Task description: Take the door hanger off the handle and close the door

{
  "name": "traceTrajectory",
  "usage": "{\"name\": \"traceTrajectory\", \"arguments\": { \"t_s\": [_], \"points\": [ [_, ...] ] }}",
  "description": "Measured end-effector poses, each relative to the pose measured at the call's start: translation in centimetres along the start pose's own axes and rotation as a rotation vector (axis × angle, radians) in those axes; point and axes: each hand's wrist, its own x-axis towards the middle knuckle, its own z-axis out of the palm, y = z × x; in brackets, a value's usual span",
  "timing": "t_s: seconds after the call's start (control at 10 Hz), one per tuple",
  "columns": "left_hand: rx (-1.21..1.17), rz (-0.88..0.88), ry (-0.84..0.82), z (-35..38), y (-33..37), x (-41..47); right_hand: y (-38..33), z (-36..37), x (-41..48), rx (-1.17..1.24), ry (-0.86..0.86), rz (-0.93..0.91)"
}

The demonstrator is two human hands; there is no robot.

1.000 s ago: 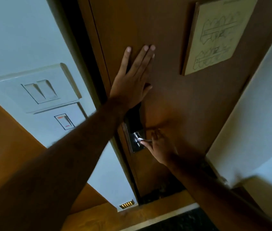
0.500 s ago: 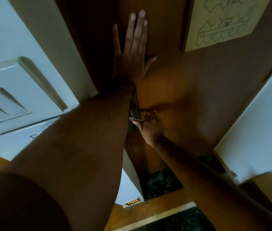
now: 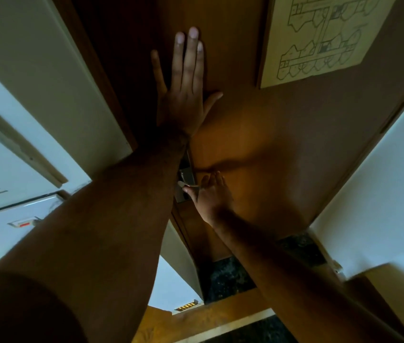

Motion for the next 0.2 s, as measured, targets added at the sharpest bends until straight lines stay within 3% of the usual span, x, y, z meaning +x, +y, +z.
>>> {"name": "traceTrajectory", "arguments": {
  "t_s": [0.2],
  "points": [
    [0.027, -0.014, -0.029, -0.3, 0.1, 0.2, 1.9, -3.4, -0.3, -0.094, 0.092, -0.064]
  ]
}}
